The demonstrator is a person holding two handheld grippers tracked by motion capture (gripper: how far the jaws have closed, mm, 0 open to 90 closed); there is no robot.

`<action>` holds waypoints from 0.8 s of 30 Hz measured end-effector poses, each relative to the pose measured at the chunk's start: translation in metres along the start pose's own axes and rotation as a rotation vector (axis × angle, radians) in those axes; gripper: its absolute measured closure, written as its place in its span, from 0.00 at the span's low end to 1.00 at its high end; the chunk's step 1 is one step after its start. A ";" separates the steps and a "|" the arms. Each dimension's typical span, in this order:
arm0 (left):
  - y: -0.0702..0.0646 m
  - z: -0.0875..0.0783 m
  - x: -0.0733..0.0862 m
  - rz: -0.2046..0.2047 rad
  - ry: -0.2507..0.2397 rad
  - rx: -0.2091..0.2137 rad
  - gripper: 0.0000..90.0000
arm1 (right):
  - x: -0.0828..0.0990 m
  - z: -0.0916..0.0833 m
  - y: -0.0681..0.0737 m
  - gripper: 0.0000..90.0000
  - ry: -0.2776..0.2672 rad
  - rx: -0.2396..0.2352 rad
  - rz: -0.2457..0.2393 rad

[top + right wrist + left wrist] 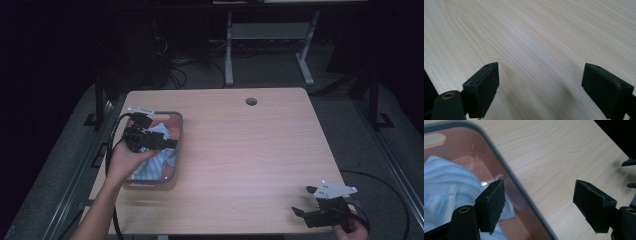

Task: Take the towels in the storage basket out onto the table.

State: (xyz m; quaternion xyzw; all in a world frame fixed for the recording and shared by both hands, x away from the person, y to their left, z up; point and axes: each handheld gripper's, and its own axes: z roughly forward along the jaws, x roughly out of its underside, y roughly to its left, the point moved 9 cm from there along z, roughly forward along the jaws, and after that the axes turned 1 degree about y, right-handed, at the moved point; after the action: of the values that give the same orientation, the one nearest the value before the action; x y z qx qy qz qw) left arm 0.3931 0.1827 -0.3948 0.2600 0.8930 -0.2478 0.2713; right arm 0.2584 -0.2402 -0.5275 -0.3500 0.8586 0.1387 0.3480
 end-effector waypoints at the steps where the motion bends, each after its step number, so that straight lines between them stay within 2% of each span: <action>1: 0.000 0.000 0.000 0.000 0.000 0.000 0.28 | 0.000 0.000 0.000 0.15 0.000 0.000 0.000; 7: 0.018 -0.006 0.008 -0.033 0.005 -0.037 0.29 | 0.000 0.000 0.000 0.15 -0.001 0.003 -0.009; 12: 0.035 -0.007 0.013 -0.063 0.013 -0.091 0.29 | 0.000 0.000 0.001 0.15 0.001 0.000 -0.006; 13: 0.035 -0.007 0.013 -0.063 0.013 -0.091 0.29 | 0.000 0.000 0.001 0.15 0.001 0.000 -0.006; 14: 0.042 -0.007 0.015 -0.083 0.016 -0.109 0.29 | -0.001 0.000 0.000 0.15 -0.003 0.000 -0.007; 16: 0.045 -0.006 0.017 -0.096 0.018 -0.108 0.29 | -0.001 -0.001 0.000 0.15 -0.002 0.001 -0.002; 24: 0.060 -0.005 0.022 -0.129 0.029 -0.159 0.29 | 0.000 -0.001 0.001 0.15 0.001 -0.001 -0.003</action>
State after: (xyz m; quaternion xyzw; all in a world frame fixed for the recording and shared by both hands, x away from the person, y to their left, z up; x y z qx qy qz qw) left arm 0.4113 0.2372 -0.4231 0.1829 0.9286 -0.1892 0.2616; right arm 0.2574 -0.2395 -0.5265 -0.3516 0.8581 0.1386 0.3476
